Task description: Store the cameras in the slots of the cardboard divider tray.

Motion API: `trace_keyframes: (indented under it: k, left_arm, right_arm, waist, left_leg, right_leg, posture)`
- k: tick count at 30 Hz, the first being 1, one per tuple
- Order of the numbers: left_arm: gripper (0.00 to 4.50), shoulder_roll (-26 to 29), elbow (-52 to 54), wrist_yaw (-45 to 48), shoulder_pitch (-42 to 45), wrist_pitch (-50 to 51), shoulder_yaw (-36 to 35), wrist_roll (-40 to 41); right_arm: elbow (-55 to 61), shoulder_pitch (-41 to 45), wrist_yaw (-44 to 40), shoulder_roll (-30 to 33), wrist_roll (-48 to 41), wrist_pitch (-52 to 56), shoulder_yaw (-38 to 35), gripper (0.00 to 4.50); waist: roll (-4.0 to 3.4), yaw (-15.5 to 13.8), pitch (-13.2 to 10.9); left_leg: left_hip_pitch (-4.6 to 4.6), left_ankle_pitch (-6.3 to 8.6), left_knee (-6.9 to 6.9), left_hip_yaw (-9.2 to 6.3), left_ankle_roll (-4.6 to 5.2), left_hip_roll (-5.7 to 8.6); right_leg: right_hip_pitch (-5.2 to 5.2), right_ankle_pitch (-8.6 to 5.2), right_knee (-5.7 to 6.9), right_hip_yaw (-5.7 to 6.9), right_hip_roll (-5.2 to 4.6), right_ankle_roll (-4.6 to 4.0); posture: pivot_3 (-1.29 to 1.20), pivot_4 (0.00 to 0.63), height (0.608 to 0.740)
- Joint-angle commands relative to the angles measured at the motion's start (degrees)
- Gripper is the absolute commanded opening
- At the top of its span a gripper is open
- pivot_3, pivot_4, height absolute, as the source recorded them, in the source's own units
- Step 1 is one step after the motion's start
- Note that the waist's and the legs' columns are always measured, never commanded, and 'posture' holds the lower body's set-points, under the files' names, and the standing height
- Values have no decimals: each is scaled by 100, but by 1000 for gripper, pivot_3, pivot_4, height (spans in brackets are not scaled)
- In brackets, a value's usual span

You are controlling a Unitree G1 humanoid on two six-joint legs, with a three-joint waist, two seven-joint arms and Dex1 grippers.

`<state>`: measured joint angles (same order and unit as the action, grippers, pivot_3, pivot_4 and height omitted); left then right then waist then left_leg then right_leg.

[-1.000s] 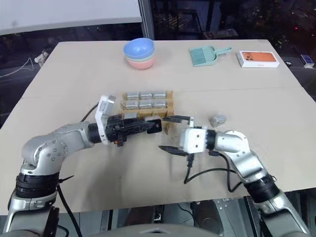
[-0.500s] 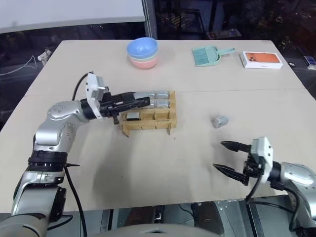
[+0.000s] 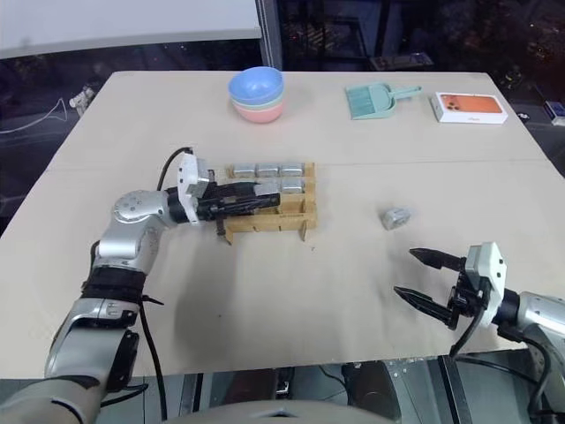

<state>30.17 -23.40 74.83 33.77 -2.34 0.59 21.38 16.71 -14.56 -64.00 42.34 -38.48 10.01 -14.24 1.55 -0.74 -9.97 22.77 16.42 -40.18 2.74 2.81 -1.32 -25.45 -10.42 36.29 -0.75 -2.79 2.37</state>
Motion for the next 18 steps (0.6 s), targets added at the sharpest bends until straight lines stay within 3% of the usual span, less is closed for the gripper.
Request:
trace_keyframes:
  k: [1,18]
  left_arm:
    - [739,28,-243,91,200,-327,-45,-128]
    - [739,174,-1194,685,523,-618,-105,-199]
  right_arm:
    - [286,35,75,25,-106,104,-210,4127]
    - [408,62,133,-9,-97,235,-228,4127]
  waist:
    - [0,4,0]
    - [1,1,2]
  left_leg:
    - [0,0,0,-1,0,0]
    - [-2,0,0,-2,1,0]
  right_leg:
    - [0,4,0,0,0,6]
    - [2,11,1,3,0,18]
  posture:
    - [0,150,740]
    - [0,150,740]
